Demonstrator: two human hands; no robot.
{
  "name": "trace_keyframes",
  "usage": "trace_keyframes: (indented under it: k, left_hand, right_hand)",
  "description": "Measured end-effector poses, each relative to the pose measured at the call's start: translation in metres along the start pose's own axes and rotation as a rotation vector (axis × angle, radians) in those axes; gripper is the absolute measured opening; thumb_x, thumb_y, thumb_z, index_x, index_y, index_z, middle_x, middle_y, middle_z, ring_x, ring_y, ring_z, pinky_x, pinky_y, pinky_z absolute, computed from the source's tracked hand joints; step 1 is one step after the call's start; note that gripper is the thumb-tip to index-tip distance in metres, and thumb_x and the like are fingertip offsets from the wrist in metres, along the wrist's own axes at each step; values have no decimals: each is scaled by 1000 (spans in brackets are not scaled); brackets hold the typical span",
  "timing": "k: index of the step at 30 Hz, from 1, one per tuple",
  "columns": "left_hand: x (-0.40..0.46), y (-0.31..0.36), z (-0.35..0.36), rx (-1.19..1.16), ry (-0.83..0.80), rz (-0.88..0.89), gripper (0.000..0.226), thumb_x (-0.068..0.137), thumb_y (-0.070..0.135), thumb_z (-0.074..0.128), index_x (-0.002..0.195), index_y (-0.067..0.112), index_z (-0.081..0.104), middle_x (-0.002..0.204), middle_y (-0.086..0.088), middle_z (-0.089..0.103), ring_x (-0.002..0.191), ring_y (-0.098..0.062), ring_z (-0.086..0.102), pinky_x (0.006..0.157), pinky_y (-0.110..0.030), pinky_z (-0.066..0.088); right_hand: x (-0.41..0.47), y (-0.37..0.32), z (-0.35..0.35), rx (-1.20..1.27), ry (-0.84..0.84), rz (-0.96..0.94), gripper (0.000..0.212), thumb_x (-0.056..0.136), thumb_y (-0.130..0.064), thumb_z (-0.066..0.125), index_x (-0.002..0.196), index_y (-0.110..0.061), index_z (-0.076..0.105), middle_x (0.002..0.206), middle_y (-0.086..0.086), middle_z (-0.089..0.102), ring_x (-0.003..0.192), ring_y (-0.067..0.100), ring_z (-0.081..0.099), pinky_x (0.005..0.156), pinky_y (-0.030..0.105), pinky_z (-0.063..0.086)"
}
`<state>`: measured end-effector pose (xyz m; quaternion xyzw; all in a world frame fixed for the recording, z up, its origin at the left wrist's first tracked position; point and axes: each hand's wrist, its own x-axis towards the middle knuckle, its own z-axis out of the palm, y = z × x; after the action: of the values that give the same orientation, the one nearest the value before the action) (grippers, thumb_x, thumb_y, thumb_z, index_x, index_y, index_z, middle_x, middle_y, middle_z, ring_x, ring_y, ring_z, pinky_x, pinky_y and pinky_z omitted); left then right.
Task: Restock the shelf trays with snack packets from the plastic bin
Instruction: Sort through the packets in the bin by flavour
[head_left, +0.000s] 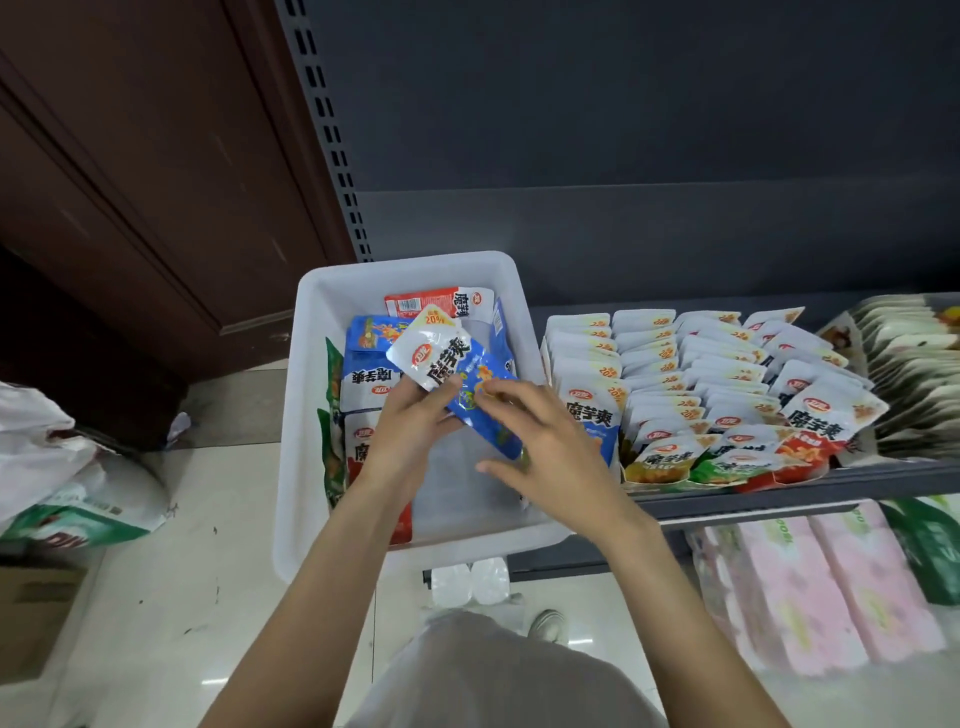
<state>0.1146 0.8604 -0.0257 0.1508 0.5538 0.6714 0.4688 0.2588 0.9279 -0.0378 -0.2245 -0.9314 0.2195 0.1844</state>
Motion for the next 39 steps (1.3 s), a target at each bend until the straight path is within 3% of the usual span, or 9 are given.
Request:
trace_keyframes:
  k: [3, 7, 10, 13, 16, 21, 30, 34, 39]
  left_hand:
    - [3, -1, 3, 119, -32, 83, 23, 94, 6, 51, 114, 14, 58, 101, 1, 71, 89, -14, 69, 69, -25, 54]
    - [4, 7, 23, 245, -157, 182, 21, 90, 2, 57, 101, 20, 62, 96, 6, 71, 85, -10, 68, 71, -25, 55]
    - [6, 7, 49, 404, -315, 222, 19, 86, 2, 62, 102, 12, 63, 101, 1, 69, 81, -1, 66, 74, -20, 53]
    - [10, 0, 71, 525, -419, 248, 22, 86, 4, 64, 107, 9, 62, 103, -1, 66, 75, 6, 64, 69, -11, 49]
    - [18, -15, 77, 571, -483, 220, 23, 84, 5, 67, 105, 12, 64, 101, 0, 68, 79, 1, 65, 74, -16, 51]
    - [28, -32, 64, 893, -361, 353, 21, 79, 14, 74, 99, 10, 68, 90, 1, 71, 80, -11, 65, 77, -32, 54]
    - [32, -40, 69, 1308, -340, 508, 26, 84, 28, 68, 109, 20, 64, 97, 1, 70, 90, -19, 65, 77, -36, 52]
    - [36, -49, 69, 1456, -258, 589, 24, 84, 31, 67, 104, 18, 63, 102, -1, 65, 96, -19, 57, 75, -30, 47]
    - [36, -42, 60, 1287, -163, 786, 11, 84, 29, 68, 93, 23, 62, 96, 6, 61, 91, -15, 52, 69, -22, 38]
  right_hand:
    - [-9, 4, -12, 187, 32, 80, 50, 85, -35, 66, 131, -16, 55, 133, -3, 47, 121, 9, 45, 99, 21, 41]
    - [-14, 9, -39, 295, 262, 302, 51, 85, -21, 69, 132, -23, 50, 118, -8, 53, 91, 3, 59, 72, 19, 52]
    - [-21, 18, -57, 290, 317, 439, 51, 85, -22, 70, 131, -24, 49, 100, -13, 61, 80, 3, 63, 66, 19, 52]
    - [-33, 28, -66, 28, 344, 439, 20, 86, -23, 69, 99, -13, 58, 81, -3, 67, 69, 15, 65, 58, 34, 53]
    - [-47, 37, -64, -169, 320, 439, 23, 83, -19, 72, 79, -11, 51, 69, 6, 65, 58, 23, 60, 47, 28, 42]
    - [-55, 46, -45, -214, 291, 423, 26, 83, -13, 71, 75, -13, 47, 64, 7, 60, 51, 26, 55, 41, 22, 23]
    - [-48, 47, -48, -224, 373, 424, 21, 84, -13, 70, 104, -10, 61, 80, 7, 67, 57, 23, 63, 47, 26, 44]
    - [-36, 55, -53, -501, 339, 330, 19, 71, -10, 80, 84, -17, 69, 76, 1, 64, 63, 23, 60, 42, 23, 40]
    - [-22, 63, -40, -670, 280, 283, 16, 62, -3, 81, 70, -13, 72, 81, 3, 58, 73, 22, 52, 50, 26, 38]
